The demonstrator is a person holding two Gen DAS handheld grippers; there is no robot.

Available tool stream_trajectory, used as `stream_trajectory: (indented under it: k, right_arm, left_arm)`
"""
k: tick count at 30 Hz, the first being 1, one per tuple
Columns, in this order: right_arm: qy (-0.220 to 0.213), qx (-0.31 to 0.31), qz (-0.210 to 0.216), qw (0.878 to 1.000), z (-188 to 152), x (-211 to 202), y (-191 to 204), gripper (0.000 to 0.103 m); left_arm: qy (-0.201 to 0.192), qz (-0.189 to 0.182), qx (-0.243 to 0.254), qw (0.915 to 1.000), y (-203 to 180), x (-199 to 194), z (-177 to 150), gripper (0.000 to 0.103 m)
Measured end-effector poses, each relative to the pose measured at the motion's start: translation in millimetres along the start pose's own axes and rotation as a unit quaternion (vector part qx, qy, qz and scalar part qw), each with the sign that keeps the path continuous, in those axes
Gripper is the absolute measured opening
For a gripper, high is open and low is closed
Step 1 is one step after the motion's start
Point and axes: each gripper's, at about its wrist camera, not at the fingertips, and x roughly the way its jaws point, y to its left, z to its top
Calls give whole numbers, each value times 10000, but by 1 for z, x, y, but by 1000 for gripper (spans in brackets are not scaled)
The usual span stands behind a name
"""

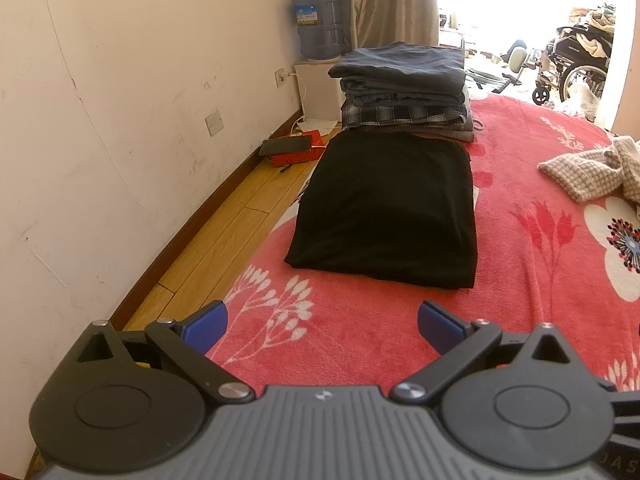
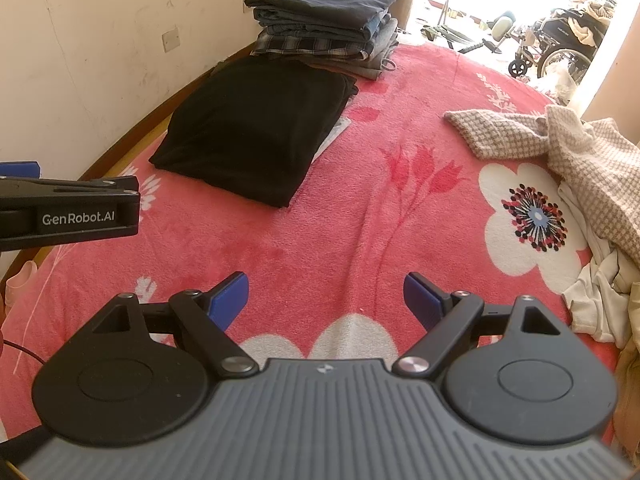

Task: Fold clothes

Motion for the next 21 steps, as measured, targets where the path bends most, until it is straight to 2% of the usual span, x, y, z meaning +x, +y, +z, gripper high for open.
stream_trajectory:
  k: [21]
  right_arm:
    - [42, 14, -3, 10000, 0, 2, 3, 85]
  left_arm:
    - [-1, 8, -11, 10000, 1, 0, 0, 102]
